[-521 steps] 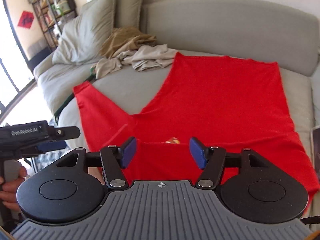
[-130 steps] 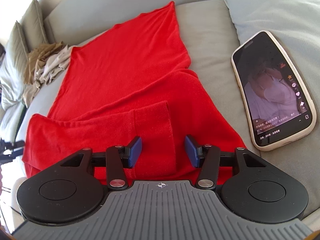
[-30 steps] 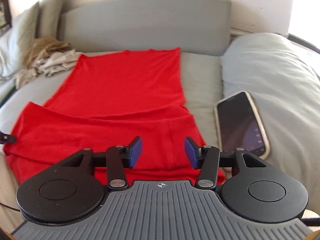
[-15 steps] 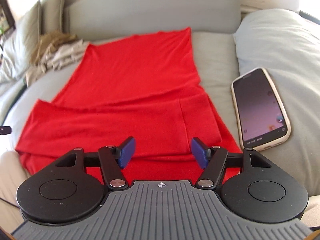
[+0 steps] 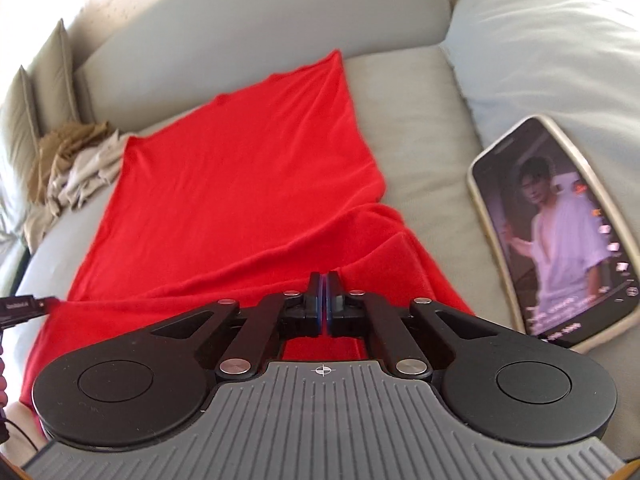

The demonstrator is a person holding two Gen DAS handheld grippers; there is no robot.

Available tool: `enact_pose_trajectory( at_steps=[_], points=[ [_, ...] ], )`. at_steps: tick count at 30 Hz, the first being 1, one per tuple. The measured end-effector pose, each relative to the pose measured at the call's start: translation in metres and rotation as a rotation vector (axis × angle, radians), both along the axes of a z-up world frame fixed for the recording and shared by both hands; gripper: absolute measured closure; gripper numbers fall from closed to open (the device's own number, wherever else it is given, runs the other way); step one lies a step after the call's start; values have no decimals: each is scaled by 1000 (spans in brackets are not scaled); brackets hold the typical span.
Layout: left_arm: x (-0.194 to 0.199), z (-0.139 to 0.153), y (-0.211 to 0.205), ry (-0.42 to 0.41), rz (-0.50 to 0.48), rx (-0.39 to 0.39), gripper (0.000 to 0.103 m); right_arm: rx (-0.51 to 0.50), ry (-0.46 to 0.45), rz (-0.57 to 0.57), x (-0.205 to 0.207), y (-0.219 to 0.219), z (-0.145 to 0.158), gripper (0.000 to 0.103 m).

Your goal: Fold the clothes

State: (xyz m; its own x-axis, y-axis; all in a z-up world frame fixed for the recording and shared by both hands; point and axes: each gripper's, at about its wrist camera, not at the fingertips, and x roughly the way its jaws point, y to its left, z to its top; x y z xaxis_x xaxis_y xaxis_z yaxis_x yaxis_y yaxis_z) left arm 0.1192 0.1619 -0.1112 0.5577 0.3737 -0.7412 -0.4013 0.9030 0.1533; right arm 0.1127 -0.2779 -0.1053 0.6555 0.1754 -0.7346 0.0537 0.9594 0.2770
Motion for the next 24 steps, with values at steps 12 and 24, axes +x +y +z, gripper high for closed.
enact_pose_trajectory(
  at_steps=[12,24],
  points=[
    [-91,28,-63,6,-358,-239,68,54,22,54,-79,-8,28,57],
    [-127,15,-114,252,-543,-268,69,-172,216,236,-108,20,18,44]
  ],
)
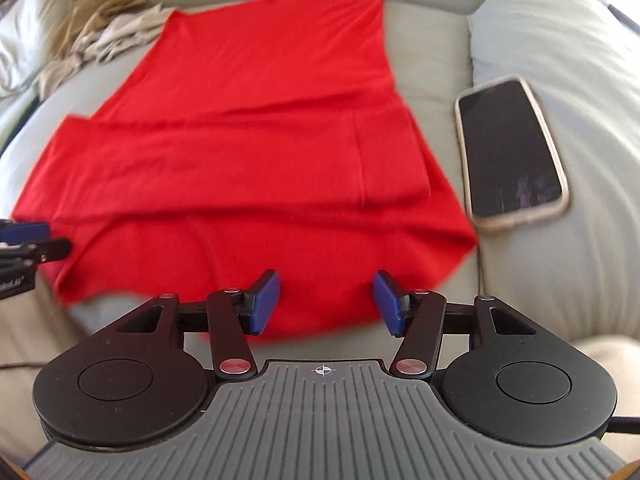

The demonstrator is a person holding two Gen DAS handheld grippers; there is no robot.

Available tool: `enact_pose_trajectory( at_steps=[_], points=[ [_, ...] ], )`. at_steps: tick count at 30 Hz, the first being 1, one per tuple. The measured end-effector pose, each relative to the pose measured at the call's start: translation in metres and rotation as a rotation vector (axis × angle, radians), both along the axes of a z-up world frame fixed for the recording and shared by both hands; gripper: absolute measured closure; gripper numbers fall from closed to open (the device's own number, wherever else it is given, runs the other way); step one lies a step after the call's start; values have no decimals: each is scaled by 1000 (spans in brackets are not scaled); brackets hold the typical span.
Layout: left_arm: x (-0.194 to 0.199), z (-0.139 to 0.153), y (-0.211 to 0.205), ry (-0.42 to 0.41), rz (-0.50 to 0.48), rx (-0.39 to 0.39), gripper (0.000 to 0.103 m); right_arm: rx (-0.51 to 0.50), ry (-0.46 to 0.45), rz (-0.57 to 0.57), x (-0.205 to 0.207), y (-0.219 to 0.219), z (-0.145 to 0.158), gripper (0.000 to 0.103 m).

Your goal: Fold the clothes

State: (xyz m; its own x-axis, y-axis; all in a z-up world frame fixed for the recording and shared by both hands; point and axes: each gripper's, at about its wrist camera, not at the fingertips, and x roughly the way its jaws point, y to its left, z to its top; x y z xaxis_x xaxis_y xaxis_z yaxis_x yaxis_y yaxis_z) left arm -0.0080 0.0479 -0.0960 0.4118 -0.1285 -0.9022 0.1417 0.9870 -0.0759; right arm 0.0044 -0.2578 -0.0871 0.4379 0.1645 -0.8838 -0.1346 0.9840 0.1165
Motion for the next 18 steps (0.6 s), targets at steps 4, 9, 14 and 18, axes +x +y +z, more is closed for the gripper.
enact_pose_trajectory(
  at_steps=[4,9,14,18],
  points=[
    [-20,21,10,-66,-7,-37,61,152,26,-71,-22,-22,18,44],
    [-2,25,-8,-185,-11,-19,57,200,-66,-157,-8,-20,29,32],
    [12,-1,-43,-172,-146,74,61,230,-67,-41,18,10,5,57],
    [-4,-8,-44,-146,-202,70,61,226,-42,25,5,15,-8,58]
  ],
)
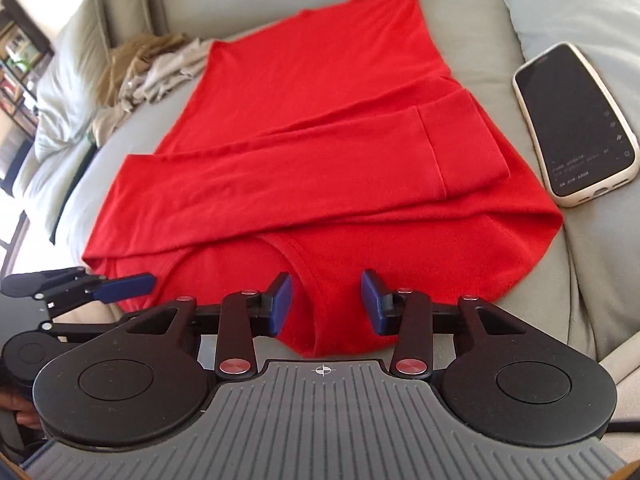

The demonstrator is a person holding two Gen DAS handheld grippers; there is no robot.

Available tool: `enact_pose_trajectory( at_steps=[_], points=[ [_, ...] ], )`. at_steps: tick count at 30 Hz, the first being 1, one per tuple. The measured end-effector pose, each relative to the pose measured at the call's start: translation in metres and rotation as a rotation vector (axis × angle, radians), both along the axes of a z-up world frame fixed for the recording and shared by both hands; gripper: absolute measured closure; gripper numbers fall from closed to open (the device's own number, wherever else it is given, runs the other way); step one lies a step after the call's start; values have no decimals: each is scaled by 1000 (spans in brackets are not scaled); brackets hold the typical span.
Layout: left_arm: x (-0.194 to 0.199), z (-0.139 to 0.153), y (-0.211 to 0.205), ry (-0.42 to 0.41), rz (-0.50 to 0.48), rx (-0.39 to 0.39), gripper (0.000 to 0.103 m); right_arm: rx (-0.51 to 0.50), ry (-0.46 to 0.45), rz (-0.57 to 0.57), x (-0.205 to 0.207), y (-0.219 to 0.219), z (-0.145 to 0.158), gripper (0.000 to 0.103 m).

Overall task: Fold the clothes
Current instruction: 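Release the shirt and raise both grippers above the folded shirt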

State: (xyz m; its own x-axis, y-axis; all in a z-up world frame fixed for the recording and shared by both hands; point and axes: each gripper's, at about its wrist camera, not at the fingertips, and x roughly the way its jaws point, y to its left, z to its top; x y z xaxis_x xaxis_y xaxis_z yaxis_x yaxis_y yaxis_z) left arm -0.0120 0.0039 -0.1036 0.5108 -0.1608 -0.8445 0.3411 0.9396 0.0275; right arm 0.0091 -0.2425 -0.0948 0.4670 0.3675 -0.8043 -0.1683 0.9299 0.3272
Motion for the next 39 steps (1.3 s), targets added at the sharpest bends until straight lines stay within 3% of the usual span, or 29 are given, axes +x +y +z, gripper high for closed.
enact_pose_trajectory(
  at_steps=[4,7,9,12,15,18,26,29,34,39],
  points=[
    [-10,3,14,72,-22,-34,60,-51,64,45,-15,-1,12,58],
    [-14,20,32,47,8,-96,59,-50,101,23,-23,-10,26,50],
    [-14,36,44,-5,59,-136,58,-11,33,-17,-29,-22,44,35],
    [-11,60,62,-101,143,-182,56,45,-63,-101,-31,-42,76,31],
    [-5,84,79,-191,228,-238,46,102,-137,-179,-28,-59,105,30],
    [1,102,93,-252,296,-283,45,124,-206,-222,-21,-70,130,21],
    [48,128,121,-268,429,-376,42,165,-334,-281,16,-92,178,17],
    [73,131,122,-252,455,-330,40,205,-328,-294,42,-100,182,15],
    [126,128,121,-218,420,-242,35,287,-223,-311,101,-105,164,15],
    [188,101,150,-145,440,-315,35,329,-141,-288,163,-95,135,19]
  ],
)
